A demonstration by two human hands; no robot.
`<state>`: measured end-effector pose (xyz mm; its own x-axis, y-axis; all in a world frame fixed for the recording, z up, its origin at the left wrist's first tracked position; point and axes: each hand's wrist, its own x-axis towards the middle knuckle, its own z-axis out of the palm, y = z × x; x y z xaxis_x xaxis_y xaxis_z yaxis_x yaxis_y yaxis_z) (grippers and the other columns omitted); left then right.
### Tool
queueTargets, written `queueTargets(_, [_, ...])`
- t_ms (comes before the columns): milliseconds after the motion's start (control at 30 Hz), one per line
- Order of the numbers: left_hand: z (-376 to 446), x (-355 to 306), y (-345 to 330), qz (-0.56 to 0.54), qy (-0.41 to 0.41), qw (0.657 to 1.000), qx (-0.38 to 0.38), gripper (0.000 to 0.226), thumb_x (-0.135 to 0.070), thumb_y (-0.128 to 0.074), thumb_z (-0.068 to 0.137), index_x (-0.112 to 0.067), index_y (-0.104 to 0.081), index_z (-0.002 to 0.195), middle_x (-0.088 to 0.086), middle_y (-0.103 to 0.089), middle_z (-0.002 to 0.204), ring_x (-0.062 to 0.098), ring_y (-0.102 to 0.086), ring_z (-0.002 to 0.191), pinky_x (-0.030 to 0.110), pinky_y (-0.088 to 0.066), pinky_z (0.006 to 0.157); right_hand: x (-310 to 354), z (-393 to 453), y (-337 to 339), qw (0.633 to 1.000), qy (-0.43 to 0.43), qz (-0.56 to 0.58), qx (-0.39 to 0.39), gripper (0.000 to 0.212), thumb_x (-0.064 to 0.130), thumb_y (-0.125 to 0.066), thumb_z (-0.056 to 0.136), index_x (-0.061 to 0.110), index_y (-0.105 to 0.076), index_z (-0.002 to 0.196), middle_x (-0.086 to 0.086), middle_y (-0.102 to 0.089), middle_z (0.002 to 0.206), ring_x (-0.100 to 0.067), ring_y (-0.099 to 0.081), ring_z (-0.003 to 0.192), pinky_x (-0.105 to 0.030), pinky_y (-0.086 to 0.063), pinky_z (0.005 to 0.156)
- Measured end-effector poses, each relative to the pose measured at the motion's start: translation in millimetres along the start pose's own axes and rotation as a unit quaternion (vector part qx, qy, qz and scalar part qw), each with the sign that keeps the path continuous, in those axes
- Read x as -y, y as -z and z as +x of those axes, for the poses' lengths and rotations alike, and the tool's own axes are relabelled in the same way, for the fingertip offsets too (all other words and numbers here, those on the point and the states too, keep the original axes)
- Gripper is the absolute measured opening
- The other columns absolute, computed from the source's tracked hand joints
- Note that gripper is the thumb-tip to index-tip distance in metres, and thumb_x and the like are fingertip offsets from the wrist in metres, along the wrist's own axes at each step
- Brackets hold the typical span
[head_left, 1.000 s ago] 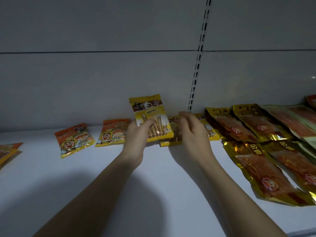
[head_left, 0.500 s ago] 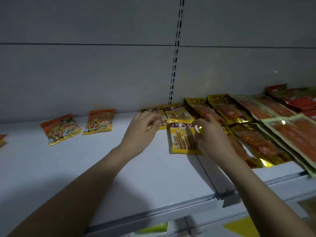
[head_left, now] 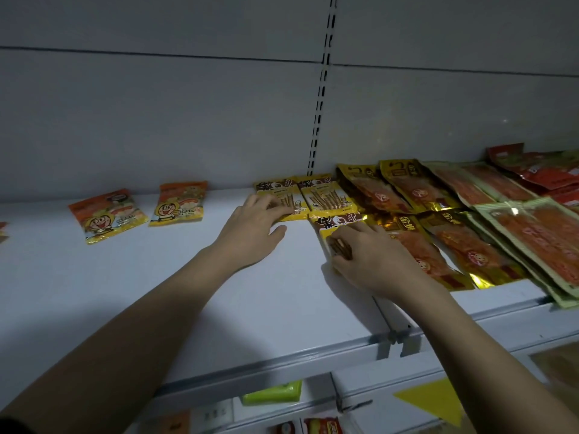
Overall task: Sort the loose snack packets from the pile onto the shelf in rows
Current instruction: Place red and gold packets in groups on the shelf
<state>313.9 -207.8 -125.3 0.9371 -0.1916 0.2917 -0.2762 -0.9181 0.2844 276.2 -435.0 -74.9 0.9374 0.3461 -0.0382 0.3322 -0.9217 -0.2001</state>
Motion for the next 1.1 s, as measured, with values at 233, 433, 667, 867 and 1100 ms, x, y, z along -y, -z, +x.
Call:
queueTargets(233, [1.7, 1.9, -3.1, 0.002, -0.002, 1.0, -0.002, 0.043, -0.032, -0.05, 0.102, -0.03, -0.052, 0.145, -0.003, -0.047, 0.139, 0.02, -0.035, 0.128, 0.042, -0.038, 0.106, -0.2, 7.8, -1.6, 1.0, -0.008, -0.001, -0.002, 0.033, 0.033, -0.044, 0.099, 0.026, -0.047, 0.131, 0.0, -0.047, 0.136, -0.029, -0.039, 0.126, -0.048, -0.041, 0.1])
queueTargets(433, [-9.4, -13.9, 10.1, -0.047, 0.055, 0.996, -0.048, 0.032, -0.032, -0.051, 0.102, -0.03, -0.061, 0.133, -0.003, -0.053, 0.133, 0.023, -0.041, 0.124, 0.041, -0.038, 0.102, 10.4, 7.8, 8.2, 0.997, 0.027, 0.029, -0.064, 0.036, 0.032, -0.047, 0.1, 0.022, -0.05, 0.134, -0.004, -0.051, 0.135, -0.03, -0.044, 0.122, -0.045, -0.044, 0.095])
queueTargets(667, [-86.4, -17.8, 85.9, 0.025, 0.186, 0.982, -0.006, 0.031, -0.035, -0.048, 0.1, -0.028, -0.065, 0.126, -0.002, -0.06, 0.129, 0.022, -0.047, 0.127, 0.041, -0.043, 0.1, 91.5, 4.2, 20.5, 0.985, 0.132, 0.092, -0.068, 0.024, 0.033, -0.046, 0.096, 0.022, -0.067, 0.102, -0.002, -0.068, 0.104, -0.028, -0.061, 0.096, -0.033, -0.045, 0.07])
queueTargets(867, [-227.9, 32.7, 160.3, 0.086, 0.349, 0.932, -0.036, 0.026, -0.034, -0.051, 0.099, -0.026, -0.07, 0.116, -0.001, -0.067, 0.118, 0.022, -0.061, 0.105, 0.038, -0.051, 0.085, 218.3, -18.5, -4.5, 0.954, 0.26, 0.147, 0.0, 0.024, 0.029, -0.046, 0.096, 0.016, -0.06, 0.081, -0.004, -0.061, 0.086, -0.029, -0.057, 0.082, -0.032, -0.039, 0.062])
queueTargets(1100, [-341.6, 105.5, 221.8, 0.066, 0.46, 0.88, -0.104, 0.023, -0.035, -0.049, 0.102, -0.025, -0.07, 0.108, -0.001, -0.07, 0.104, 0.019, -0.063, 0.091, 0.038, -0.055, 0.076, 326.7, -41.0, -31.6, 0.923, 0.345, 0.145, 0.092, 0.024, 0.034, -0.049, 0.097, 0.019, -0.066, 0.094, -0.001, -0.067, 0.094, -0.022, -0.062, 0.083, -0.034, -0.048, 0.07])
